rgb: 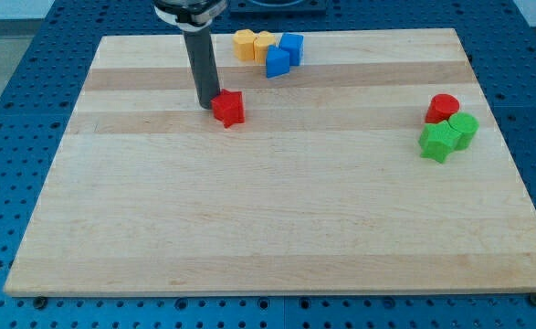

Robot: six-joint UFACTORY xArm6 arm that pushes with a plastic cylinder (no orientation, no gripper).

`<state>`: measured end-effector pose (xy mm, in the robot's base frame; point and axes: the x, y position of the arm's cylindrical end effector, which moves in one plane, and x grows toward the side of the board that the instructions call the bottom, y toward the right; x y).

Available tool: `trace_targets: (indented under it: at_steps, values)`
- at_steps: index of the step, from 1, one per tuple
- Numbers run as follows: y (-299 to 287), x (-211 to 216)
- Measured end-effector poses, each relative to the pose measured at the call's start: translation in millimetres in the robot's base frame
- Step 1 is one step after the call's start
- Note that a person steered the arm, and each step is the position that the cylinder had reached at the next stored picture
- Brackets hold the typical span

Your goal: Slide red star towards center right

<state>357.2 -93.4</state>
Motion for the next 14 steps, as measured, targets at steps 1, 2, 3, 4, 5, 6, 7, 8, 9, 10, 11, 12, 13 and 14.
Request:
trace_targets:
  at_steps: [1, 2, 3, 4, 5, 6, 7, 8, 9, 10, 11, 12, 13, 14]
  values:
    - [17.3, 18.6]
    - [31.4, 28.1]
    - [42.5, 40.9]
    - [52.6, 60.7]
    - [67.7, 64.1]
    - [89.5, 63.1]
    - [115.8, 63.1]
    - [143.6, 63.1]
    - [167.7, 59.7]
    - [170.1, 49.7]
    - [170.1, 39.9]
    - [170.1, 29.2]
    - [170.1, 21.2]
    - [177.2, 17.4]
